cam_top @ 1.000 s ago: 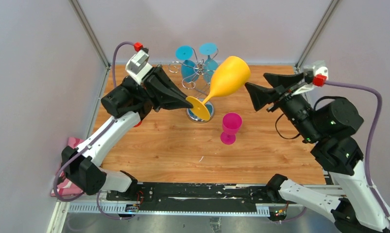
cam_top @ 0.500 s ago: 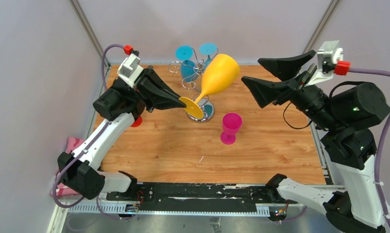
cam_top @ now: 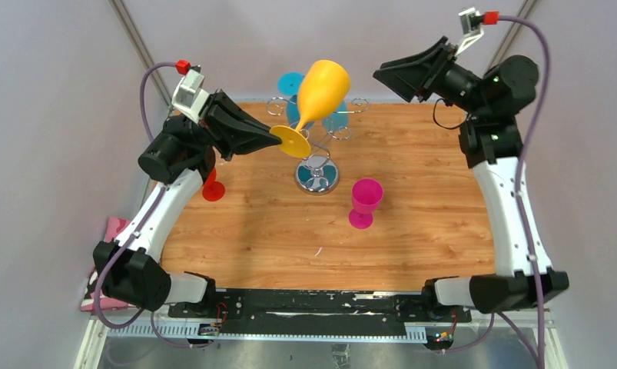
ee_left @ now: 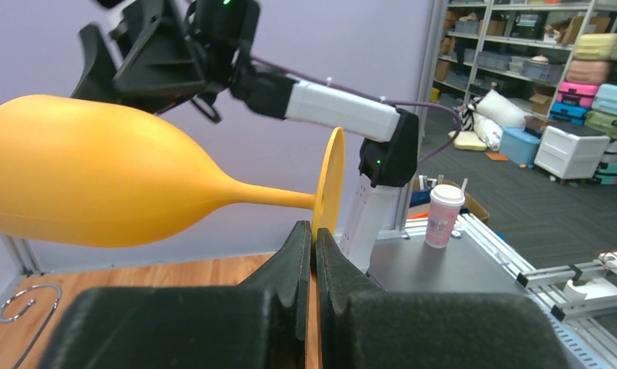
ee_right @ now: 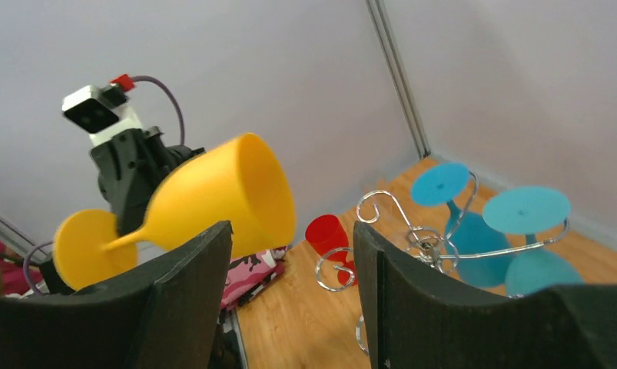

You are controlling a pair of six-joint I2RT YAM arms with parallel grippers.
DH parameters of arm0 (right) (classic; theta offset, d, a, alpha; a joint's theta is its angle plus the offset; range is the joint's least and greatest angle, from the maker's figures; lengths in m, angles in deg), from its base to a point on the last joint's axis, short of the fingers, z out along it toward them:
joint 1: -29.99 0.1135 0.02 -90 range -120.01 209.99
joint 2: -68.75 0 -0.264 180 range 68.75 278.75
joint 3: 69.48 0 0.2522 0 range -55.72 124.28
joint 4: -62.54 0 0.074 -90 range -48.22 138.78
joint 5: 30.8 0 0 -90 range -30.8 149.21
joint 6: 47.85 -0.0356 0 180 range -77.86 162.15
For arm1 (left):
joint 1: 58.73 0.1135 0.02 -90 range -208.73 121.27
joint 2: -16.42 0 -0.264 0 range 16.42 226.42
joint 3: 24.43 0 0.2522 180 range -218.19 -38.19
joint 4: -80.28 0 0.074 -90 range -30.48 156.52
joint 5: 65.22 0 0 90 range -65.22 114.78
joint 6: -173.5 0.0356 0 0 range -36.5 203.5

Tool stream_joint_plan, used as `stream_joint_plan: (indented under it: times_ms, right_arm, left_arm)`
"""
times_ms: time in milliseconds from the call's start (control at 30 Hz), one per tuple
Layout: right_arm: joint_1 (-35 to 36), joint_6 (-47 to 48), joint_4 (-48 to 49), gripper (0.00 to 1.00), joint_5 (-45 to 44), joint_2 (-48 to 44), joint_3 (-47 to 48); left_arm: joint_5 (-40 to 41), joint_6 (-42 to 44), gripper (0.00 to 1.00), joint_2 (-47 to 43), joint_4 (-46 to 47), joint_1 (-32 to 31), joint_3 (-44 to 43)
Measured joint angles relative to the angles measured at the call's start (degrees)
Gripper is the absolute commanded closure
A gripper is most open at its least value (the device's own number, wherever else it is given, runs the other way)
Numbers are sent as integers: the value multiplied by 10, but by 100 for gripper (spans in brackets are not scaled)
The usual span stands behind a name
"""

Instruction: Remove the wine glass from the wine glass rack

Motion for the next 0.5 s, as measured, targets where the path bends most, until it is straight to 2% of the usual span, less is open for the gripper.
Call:
stream_joint_plan:
  times_ms: [67,167,267,500]
  right_arm:
    - [-22,-66,71,33,33,31,-50]
    - [-35,-122,125,32,67,59,-76]
    - [-37,-171,202,32,97,69,-75]
    - [-38,-367,477,32,150,120,-26]
  left_arm:
    - [1,-3,100,10,0,0,0]
    - [2,-4,100,20,0,0,0]
    - [3,-5,100,28,0,0,0]
    - [13,-6,100,52,0,0,-1]
